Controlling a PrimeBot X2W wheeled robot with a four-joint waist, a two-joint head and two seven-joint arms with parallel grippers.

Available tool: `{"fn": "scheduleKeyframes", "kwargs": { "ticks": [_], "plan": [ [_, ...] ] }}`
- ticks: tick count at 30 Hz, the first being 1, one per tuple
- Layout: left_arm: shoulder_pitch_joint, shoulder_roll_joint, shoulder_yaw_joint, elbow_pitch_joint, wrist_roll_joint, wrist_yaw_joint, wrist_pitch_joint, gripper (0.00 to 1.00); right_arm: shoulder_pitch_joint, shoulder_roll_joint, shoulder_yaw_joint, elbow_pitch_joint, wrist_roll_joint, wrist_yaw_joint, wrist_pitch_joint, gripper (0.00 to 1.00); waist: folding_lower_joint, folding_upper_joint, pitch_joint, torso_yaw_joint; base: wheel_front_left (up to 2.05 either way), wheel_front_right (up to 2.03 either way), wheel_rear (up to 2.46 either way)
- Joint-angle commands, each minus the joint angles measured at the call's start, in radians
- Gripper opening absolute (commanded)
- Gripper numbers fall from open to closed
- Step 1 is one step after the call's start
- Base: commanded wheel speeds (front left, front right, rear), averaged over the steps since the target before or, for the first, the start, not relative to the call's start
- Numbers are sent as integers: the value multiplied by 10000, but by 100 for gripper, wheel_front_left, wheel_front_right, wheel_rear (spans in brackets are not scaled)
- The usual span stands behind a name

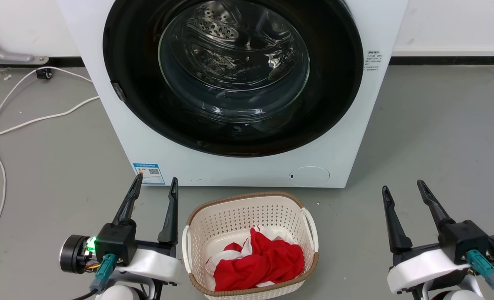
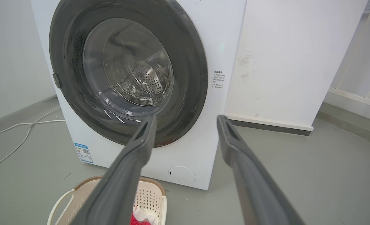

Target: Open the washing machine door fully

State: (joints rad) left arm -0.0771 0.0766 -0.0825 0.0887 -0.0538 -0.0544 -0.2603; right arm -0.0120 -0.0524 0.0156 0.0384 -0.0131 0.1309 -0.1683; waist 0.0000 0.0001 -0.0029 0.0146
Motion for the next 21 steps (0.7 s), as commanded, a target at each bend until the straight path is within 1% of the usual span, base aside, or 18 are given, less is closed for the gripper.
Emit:
{"fn": "scheduleKeyframes", "kwargs": {
  "ticks": [1,12,13,14,15,21],
  "plan": [
    [90,-44,46,-34,51,-32,-67,100,103,40,-6,-29,-80,-3,-59,100,0,-1,-7,2,0,0,0],
    [83,-102,158,77,-57,-146,-52,100,92,40,-49,58,158,-5,0,100,0,-1,-6,4,0,0,0],
    [84,-108,165,81,-54,-148,-50,100,95,40,-78,75,252,-5,13,79,0,-1,-6,3,0,0,0],
    [84,-117,168,82,-52,-159,-52,100,93,40,-92,87,294,-5,18,20,0,-1,-7,4,0,0,0],
    [85,-123,176,83,-47,-160,-52,100,87,40,-93,89,323,-5,16,0,0,-1,-5,4,0,0,0],
    [91,-153,222,102,-28,-193,-52,100,32,39,-178,84,1186,-5,-279,0,0,-1,-1,-6,0,0,0]
  ]
}}
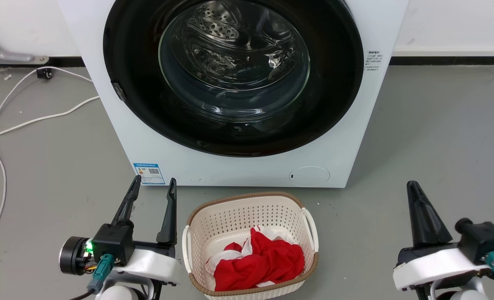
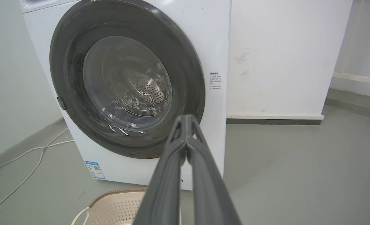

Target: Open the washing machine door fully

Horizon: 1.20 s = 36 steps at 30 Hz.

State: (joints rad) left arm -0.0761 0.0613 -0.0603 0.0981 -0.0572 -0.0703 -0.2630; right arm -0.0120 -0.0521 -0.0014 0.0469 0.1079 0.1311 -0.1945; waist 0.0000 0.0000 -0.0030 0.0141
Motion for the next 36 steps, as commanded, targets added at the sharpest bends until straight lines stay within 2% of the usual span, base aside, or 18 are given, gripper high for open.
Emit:
{"fn": "scheduleKeyframes", "kwargs": {
  "ticks": [1,4,7,14,18,23,26,31,36],
  "plan": [
    [82,-5,11,12,8,-41,-25,100,12,35,-6,12,226,-7,-62,0,0,0,0,-2,0,0,0],
    [92,-20,34,20,8,-55,-25,100,-59,33,14,-2,910,-7,-122,0,0,0,-10,-6,0,0,0],
    [111,-32,74,25,-16,-59,-25,100,-155,29,-56,-43,2893,-5,-263,0,0,0,-17,-26,0,0,0],
    [77,-54,138,12,-4,-66,-24,100,-630,23,-3,-259,10086,-5,-400,0,0,0,8,-99,0,0,0],
    [19,-66,200,-51,-15,-38,-25,100,-1193,24,-292,-276,12885,-5,-170,0,0,0,80,-168,0,0,0],
    [-177,-78,269,-161,-54,6,-25,100,-2410,-132,-915,385,14542,-3,571,0,0,0,327,-223,0,0,0],
    [-348,-86,265,-223,-64,-5,-23,100,-3319,-434,-1109,926,14980,-3,945,0,0,0,558,-189,0,0,0],
    [-608,-95,278,-328,-119,-1,-23,100,-5002,-1108,-1116,2041,15303,-3,1423,0,0,0,1017,-137,0,0,0],
    [-912,-102,228,-438,1,-19,-23,100,-6920,-1909,-772,3430,15126,-3,1891,0,0,0,1608,-48,0,0,0]
  ]
}}
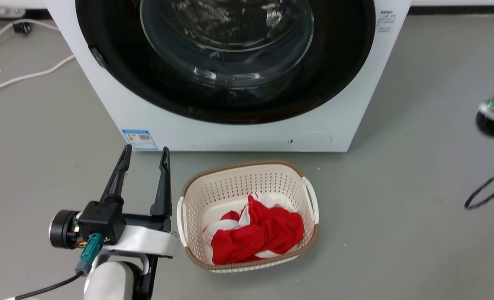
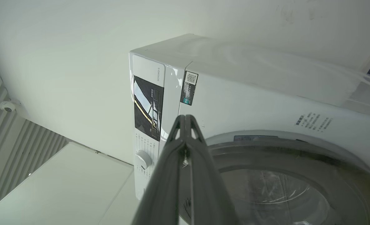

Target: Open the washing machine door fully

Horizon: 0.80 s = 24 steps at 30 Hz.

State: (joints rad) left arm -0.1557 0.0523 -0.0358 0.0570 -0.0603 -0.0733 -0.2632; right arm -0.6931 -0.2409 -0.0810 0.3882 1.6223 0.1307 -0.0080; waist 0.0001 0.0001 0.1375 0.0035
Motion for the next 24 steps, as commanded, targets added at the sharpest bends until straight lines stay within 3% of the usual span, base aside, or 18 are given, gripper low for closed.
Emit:
{"fn": "scheduleKeyframes", "kwargs": {
  "ticks": [1,13,18,24],
  "plan": [
    [-177,-12,-17,-69,26,7,-22,100,-496,-209,132,285,-147,0,130,0,-1,-1,337,74,0,0,0],
    [-954,-20,-56,-427,124,12,-22,100,-5260,-1632,1927,4124,-1884,0,2454,0,-1,-1,1647,360,0,0,0],
    [-1129,-22,-50,-545,129,27,-22,100,-6621,-1478,2654,5544,-2710,-1,3574,0,-1,-1,2031,445,0,0,0],
    [-1275,-24,-74,-608,118,-16,-22,100,-7441,-1264,3121,6432,-3337,-1,4316,0,-1,-1,2406,540,0,0,0]
  ]
}}
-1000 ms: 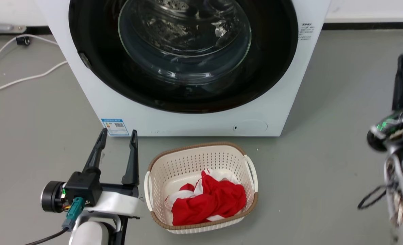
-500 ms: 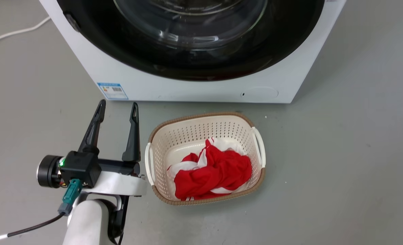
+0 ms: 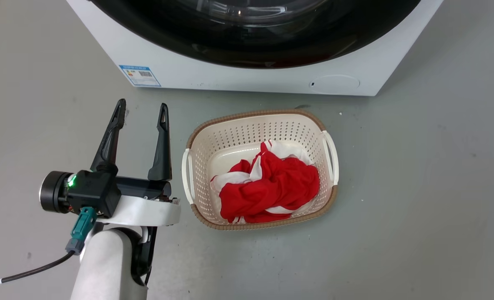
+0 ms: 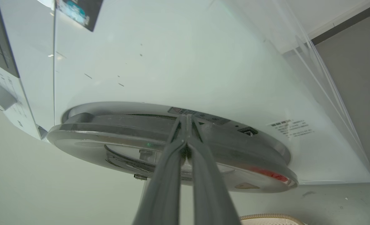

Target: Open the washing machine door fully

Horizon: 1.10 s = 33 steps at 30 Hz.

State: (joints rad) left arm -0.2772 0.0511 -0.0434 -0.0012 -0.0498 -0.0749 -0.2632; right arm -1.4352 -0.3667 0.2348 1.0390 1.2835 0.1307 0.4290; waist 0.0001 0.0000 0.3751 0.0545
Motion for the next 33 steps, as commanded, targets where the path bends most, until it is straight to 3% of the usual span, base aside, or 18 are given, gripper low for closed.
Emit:
{"fn": "scheduleKeyframes", "kwargs": {
  "ticks": [1,20,26,33],
  "plan": [
    [-116,-11,2,-26,6,-12,-22,100,-131,43,11,39,-28,0,24,0,-1,0,91,53,0,0,0],
    [-577,-13,-410,-112,-182,129,-21,100,-1572,612,172,1656,-874,0,308,0,-1,0,934,435,0,0,0],
    [-692,-12,-470,-115,-208,155,-21,100,-1612,910,129,1667,-702,2,1011,0,-1,0,1103,453,0,0,0],
    [-781,-14,-487,-62,-234,202,-21,100,-1189,785,34,1174,-380,-1,2028,0,-1,0,1099,370,0,0,0]
  ]
}}
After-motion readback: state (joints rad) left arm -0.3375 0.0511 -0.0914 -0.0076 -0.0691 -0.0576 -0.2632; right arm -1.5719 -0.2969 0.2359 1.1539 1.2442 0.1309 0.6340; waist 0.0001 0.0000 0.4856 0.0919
